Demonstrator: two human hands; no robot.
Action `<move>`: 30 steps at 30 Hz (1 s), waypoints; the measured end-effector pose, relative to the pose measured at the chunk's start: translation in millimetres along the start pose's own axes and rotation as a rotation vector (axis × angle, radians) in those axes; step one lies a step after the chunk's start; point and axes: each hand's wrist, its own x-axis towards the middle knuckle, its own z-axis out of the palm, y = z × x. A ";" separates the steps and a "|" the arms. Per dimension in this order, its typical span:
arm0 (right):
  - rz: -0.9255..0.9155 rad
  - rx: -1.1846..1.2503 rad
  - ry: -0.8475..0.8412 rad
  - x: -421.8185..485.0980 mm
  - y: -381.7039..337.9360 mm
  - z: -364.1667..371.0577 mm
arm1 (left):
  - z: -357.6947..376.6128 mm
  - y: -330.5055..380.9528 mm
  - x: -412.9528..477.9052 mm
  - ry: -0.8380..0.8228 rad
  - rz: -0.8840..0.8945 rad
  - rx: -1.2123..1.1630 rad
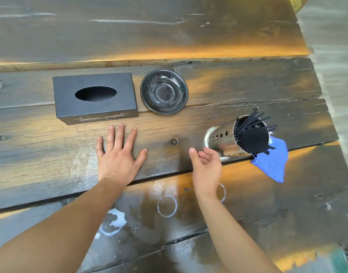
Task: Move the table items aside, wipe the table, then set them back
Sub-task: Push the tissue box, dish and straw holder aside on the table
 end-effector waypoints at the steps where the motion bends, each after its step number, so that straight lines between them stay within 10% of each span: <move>1: 0.028 0.010 0.040 -1.4 5.3 -6.9 | 0.3 0.1 -0.3 0.001 -0.002 0.000; 10: -0.019 0.067 0.288 28.1 12.4 -35.3 | 1.0 1.5 -1.4 0.015 -0.013 -0.001; 30: -0.312 0.254 0.059 88.2 -37.5 -6.9 | 0.9 2.5 -2.3 0.034 -0.005 0.014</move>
